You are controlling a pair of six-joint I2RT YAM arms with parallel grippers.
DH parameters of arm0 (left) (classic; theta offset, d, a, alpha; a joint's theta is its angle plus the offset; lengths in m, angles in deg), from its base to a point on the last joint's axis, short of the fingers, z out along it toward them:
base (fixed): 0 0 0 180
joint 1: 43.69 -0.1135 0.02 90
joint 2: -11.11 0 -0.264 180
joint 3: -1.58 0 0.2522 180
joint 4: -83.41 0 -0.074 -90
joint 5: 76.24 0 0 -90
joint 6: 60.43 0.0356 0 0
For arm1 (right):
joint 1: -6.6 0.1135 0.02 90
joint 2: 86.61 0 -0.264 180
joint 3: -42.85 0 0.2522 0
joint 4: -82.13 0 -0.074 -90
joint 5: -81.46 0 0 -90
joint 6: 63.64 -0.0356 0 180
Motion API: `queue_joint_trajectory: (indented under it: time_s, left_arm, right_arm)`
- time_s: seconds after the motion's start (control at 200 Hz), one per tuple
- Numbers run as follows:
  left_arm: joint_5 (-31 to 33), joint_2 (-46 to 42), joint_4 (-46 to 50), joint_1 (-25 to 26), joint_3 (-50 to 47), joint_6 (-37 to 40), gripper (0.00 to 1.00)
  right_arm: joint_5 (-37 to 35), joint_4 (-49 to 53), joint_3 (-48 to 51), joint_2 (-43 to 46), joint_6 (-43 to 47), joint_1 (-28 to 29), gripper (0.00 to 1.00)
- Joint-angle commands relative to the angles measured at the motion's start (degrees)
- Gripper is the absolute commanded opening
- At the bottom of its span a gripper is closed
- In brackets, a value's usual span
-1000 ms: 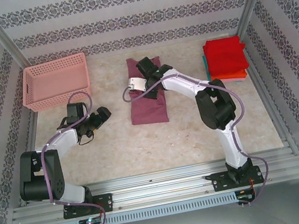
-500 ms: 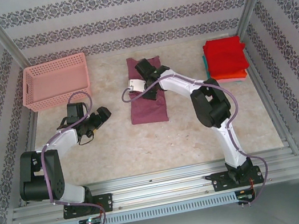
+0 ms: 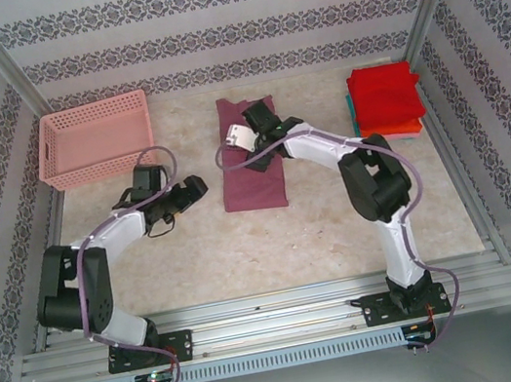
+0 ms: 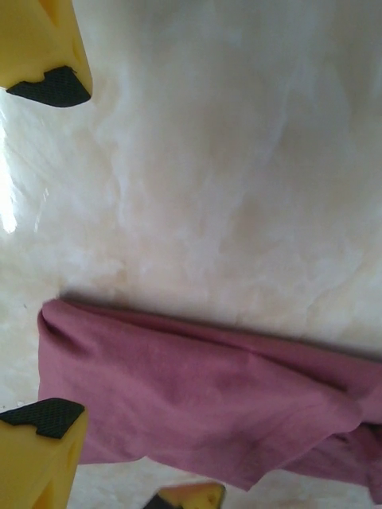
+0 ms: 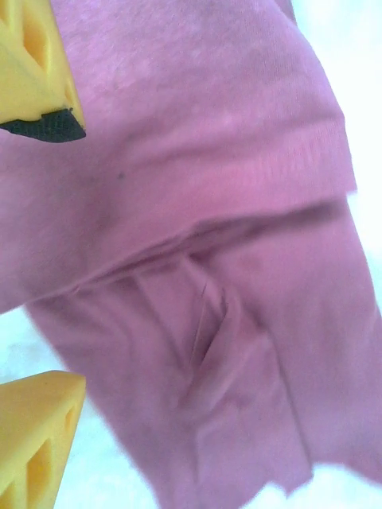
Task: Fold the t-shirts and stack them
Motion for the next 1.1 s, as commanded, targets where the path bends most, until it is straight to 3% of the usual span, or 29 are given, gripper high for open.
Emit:
queue_joint_trajectory:
  time_s: [0.0, 0.17, 0.22, 0.315, 0.475, 0.704, 1.094]
  left_arm:
    - [-0.84, 3.88, -2.46, 3.38, 4.94, -0.92, 0.90]
    - [-3.54, 13.19, -3.33, 8.42, 14.69, -2.42, 0.61]
    - [-3.73, 16.04, -3.10, 9.39, 17.54, -2.37, 0.49]
    - [-4.11, 21.35, -2.11, 10.21, 22.35, -2.81, 0.38]
    - [-3.19, 25.97, -1.72, 10.20, 23.71, -3.09, 0.33]
    - [-4.30, 25.01, -6.08, 10.18, 16.35, -5.13, 0.30]
    - [-7.83, 15.11, -11.34, 14.35, -0.52, -8.76, 0.32]
  right_arm:
    - [-2.78, -9.92, 5.57, 7.71, -15.22, -1.38, 0.76]
    - [4.16, -14.88, 17.17, 14.11, -35.04, -3.55, 0.77]
    - [7.04, -16.50, 19.91, 14.86, -38.47, -4.07, 0.77]
    - [10.27, -18.16, 22.53, 14.28, -43.23, -4.57, 0.73]
    - [13.97, -13.39, 17.00, 7.56, -47.79, -4.50, 0.67]
    - [15.67, -9.44, 11.55, -0.48, -51.90, -4.24, 0.53]
    - [16.94, -18.57, 33.71, 8.42, -55.95, 1.92, 0.49]
